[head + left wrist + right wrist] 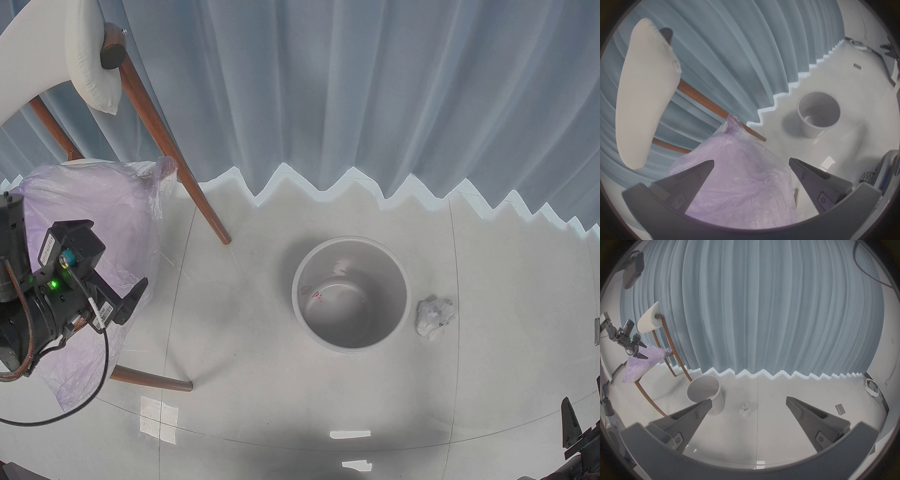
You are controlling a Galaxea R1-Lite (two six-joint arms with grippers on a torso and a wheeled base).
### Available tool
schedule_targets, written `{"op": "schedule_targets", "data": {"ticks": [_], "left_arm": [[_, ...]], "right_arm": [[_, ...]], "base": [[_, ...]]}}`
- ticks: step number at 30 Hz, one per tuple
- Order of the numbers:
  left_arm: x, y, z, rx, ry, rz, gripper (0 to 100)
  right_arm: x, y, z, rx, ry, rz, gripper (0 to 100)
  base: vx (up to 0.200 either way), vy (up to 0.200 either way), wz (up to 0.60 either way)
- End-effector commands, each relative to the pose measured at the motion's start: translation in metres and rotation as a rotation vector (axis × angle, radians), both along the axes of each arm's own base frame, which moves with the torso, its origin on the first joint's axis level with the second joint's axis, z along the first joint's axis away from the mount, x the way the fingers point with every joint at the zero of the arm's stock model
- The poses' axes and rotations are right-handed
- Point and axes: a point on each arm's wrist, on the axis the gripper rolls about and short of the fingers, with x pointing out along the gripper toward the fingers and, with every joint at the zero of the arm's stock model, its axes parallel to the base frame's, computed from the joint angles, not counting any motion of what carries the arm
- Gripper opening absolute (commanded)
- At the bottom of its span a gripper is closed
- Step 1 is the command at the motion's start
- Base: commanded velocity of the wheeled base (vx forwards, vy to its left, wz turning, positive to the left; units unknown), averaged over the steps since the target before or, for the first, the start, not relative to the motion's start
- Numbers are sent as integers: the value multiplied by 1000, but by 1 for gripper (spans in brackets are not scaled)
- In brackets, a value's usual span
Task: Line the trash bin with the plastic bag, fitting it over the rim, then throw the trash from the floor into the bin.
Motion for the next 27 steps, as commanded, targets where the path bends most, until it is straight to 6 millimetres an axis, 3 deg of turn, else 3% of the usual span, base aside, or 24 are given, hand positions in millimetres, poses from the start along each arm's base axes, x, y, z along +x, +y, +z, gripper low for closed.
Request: {"op": "schedule_targets", "data": {"ticks": [1,10,15,27], "left_arm": [[6,-15,-16,86,45,24,100],[24,-43,-48,193,113,38,100],[38,-50,-53,247,63,89,100],[72,-30,-55,338,-7,207,100]], "right_arm": [[0,0,-5,0,2,1,100],[0,0,-5,0,3,1,100],[0,0,-5,0,0,1,100],[0,0,-5,0,0,-2,100]], "base": [[0,0,0],[0,0,0],[0,0,0],[0,0,0]]}}
